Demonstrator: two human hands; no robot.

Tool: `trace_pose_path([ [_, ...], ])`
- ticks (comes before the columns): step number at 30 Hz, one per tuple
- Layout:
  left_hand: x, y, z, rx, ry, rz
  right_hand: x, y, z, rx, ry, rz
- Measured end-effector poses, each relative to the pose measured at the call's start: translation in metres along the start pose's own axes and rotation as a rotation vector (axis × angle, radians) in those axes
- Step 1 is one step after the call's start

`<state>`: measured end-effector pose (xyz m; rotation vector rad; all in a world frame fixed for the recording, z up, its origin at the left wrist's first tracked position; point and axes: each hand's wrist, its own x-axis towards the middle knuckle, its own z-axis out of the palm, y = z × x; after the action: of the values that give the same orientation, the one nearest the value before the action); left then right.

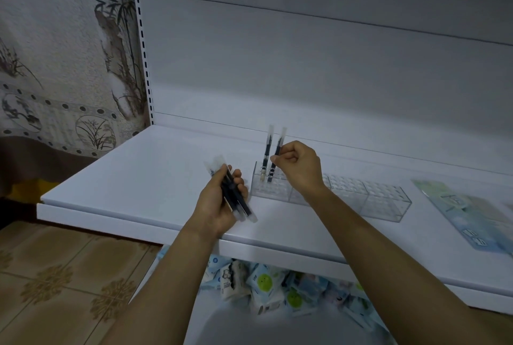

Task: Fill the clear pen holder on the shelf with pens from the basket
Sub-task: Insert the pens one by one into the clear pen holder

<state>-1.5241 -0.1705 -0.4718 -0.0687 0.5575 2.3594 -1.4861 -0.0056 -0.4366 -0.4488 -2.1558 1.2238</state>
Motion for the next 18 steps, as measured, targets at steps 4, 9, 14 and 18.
trace_pose_path([
  [4, -0.002, -0.001, 0.003, 0.009, 0.024, -0.01, 0.0, -0.001, 0.0, 0.007, 0.009, -0.004],
  [9, -0.002, -0.001, 0.004, 0.01, 0.036, -0.004, -0.001, -0.002, 0.0, 0.014, 0.01, 0.004],
  [14, -0.001, 0.0, 0.004, -0.049, 0.027, -0.008, -0.001, -0.003, -0.001, 0.027, 0.013, 0.014],
  [18, -0.001, 0.0, 0.003, -0.064, 0.032, -0.019, 0.001, -0.009, -0.01, 0.105, 0.002, 0.069],
])
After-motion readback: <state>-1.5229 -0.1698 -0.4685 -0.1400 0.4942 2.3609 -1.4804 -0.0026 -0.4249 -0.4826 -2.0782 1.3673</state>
